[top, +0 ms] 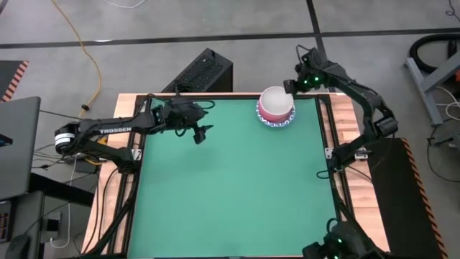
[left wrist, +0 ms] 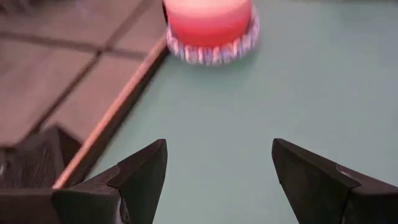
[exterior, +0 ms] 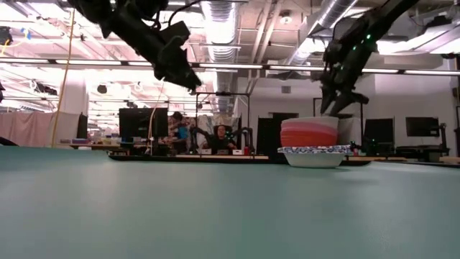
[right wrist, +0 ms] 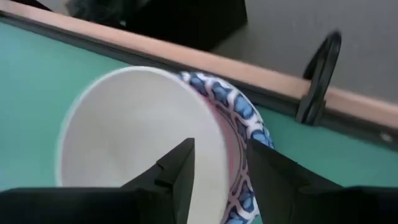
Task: Nest bowls inside each other by size order
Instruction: Adjust the stacked bowls
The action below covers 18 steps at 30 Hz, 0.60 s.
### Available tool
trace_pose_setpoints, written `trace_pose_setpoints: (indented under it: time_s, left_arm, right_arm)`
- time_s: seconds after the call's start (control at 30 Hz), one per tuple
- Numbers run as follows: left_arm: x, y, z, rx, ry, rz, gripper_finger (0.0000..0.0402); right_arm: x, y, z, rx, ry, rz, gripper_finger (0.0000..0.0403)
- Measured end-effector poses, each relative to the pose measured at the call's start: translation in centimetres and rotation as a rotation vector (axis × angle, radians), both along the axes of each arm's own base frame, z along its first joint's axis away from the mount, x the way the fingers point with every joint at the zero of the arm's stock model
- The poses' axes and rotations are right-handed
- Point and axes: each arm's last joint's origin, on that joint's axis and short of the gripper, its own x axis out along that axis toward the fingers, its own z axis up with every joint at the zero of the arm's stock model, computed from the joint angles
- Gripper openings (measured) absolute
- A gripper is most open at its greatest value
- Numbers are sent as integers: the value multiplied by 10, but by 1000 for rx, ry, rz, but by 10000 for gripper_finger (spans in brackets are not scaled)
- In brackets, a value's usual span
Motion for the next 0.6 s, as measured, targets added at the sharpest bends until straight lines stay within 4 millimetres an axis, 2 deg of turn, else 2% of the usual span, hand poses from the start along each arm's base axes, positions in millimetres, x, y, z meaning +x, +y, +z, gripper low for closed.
trace_pose_setpoints:
  time_s: [0.17,0.3,0.43,0.6]
  left_arm:
    - [9,3,-14,50,-207,-10,277]
    - [27,10,-23,79,-304,1,249]
    - [56,22,-40,92,-305,-14,186]
    - [94,48,-59,78,-263,9,77]
  right_arm:
    - [-3,22,28,-95,-41,31,161]
    - [-4,49,54,-187,-88,77,150]
    - [-8,79,78,-279,-147,112,137]
    - [-14,115,100,-399,-174,129,116]
